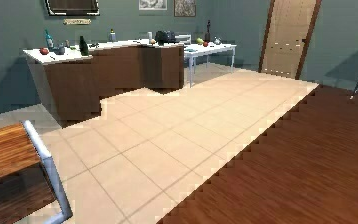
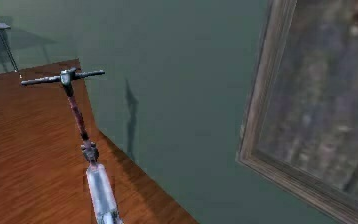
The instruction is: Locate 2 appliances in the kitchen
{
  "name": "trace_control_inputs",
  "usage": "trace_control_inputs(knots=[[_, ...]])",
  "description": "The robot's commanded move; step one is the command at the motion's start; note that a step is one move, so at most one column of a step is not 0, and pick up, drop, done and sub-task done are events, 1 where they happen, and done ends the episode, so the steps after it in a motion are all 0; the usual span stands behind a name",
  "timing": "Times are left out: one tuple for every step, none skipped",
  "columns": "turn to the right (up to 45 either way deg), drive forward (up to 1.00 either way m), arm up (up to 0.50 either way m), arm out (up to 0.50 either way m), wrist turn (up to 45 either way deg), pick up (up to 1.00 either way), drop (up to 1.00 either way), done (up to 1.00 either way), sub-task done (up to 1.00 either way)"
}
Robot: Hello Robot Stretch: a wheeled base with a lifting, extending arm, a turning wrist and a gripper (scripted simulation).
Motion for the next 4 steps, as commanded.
trace_control_inputs(knots=[[-6.0,0.00,0.00,0.00,0.0,0.00,0.00,0.00,0.00],[0.0,0.55,0.00,0.00,0.0,0.00,0.00,0.00,0.00],[-15.0,0.00,0.00,0.00,0.0,0.00,0.00,0.00,0.00],[0.0,0.80,0.00,0.00,0.0,0.00,0.00,0.00,0.00]])
